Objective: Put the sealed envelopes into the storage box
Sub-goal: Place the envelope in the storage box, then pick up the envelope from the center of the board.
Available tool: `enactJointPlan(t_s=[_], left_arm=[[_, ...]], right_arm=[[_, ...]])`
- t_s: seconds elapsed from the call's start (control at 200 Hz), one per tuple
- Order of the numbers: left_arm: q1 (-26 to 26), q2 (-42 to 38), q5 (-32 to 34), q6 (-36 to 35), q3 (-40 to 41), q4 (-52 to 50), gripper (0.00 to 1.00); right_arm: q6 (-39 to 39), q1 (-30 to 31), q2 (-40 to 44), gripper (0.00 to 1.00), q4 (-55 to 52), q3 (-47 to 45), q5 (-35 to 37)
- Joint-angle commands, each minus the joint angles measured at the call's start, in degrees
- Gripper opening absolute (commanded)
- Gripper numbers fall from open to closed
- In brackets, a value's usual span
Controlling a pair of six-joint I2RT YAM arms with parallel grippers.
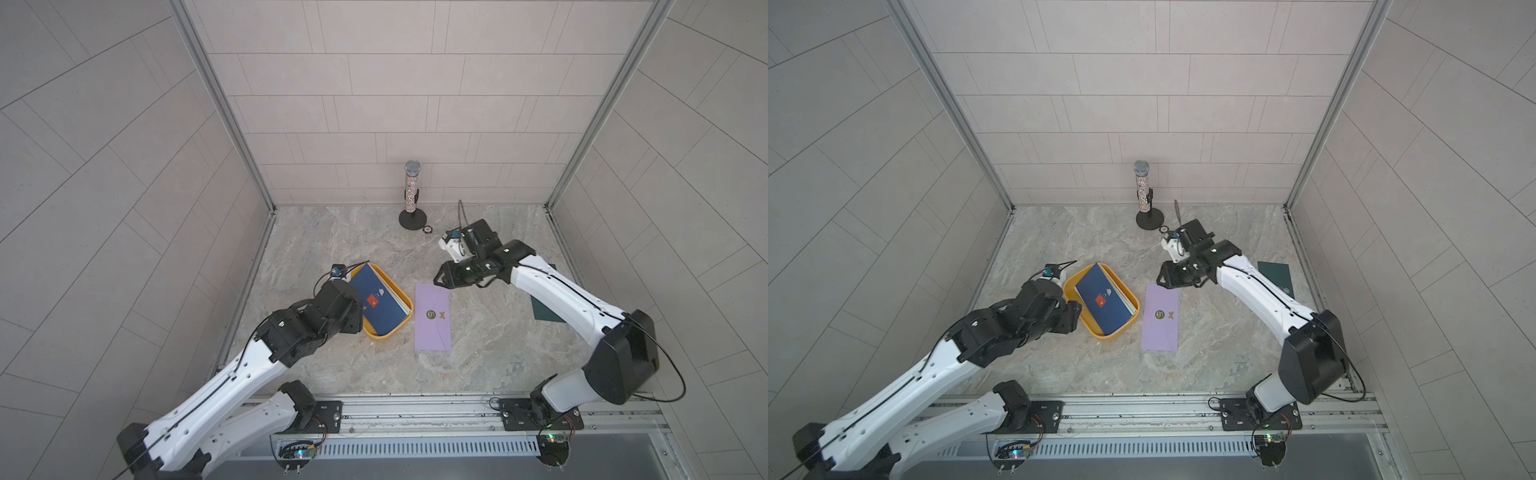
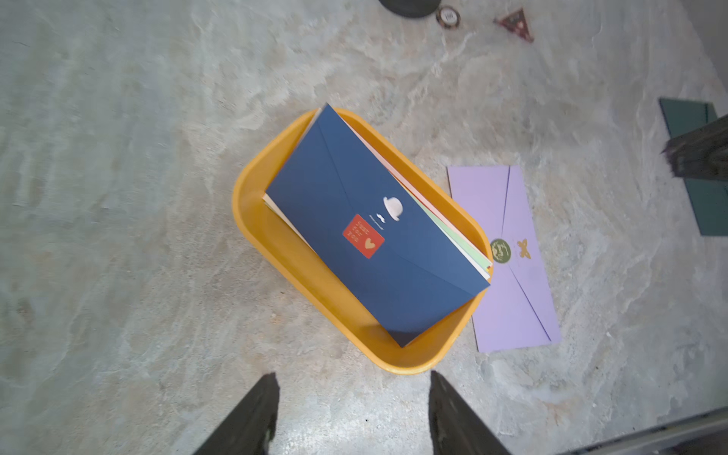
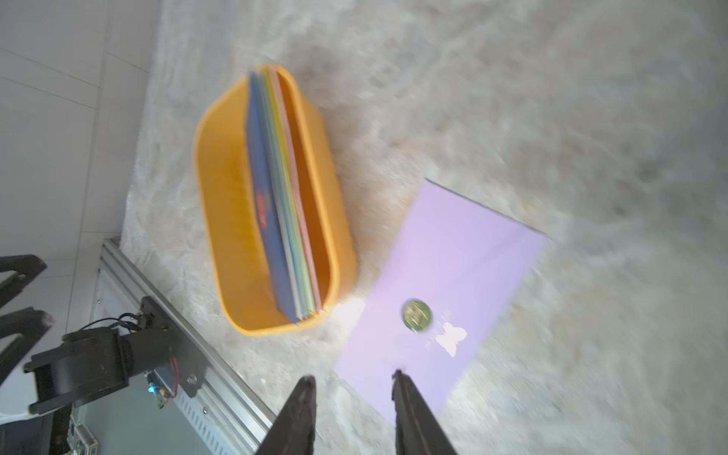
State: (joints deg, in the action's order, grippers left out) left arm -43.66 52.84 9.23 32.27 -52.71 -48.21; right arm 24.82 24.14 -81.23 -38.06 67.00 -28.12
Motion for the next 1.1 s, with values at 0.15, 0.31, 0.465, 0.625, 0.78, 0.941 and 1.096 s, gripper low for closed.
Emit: enactJointPlan(t_s=[0.15, 0.31, 0.465, 0.625, 0.78, 0.941, 1.096], left_arm=[[-11.84, 20.69, -3.0, 1.15, -8.66, 6.88, 0.55], [-15.69, 38.23, -4.27, 0.87, -19.61, 8.41, 0.45], [-15.85, 51.01, -4.4, -0.28, -27.66, 8.7, 0.42], [-13.69, 57.22, -4.31, -0.61, -29.51, 6.87, 0.38], [-8.89, 53.94, -4.97, -0.23, -22.73, 9.61, 0.38], [-3.71, 50.08, -4.02, -0.54, -17.93, 9.93, 0.38], [-1.27, 47.53, -5.58, -0.37, -15.46, 11.31, 0.39]], right_arm=[[7.1, -9.46, 16.76, 0.44, 13.28, -26.43, -0.45], [7.52, -13.98, 22.17, 0.44, 13.56, -33.84, 0.17], [7.06, -16.54, 24.03, 0.45, 13.19, -35.71, -0.27], [6.83, -17.27, 23.49, 0.44, 12.97, -35.57, -0.95], [6.74, -17.23, 22.22, 0.45, 13.62, -35.78, -0.88], [7.54, -17.28, 20.49, 0.45, 15.31, -36.17, -1.75], [9.8, -16.78, 17.41, 0.45, 20.21, -36.86, -4.64]])
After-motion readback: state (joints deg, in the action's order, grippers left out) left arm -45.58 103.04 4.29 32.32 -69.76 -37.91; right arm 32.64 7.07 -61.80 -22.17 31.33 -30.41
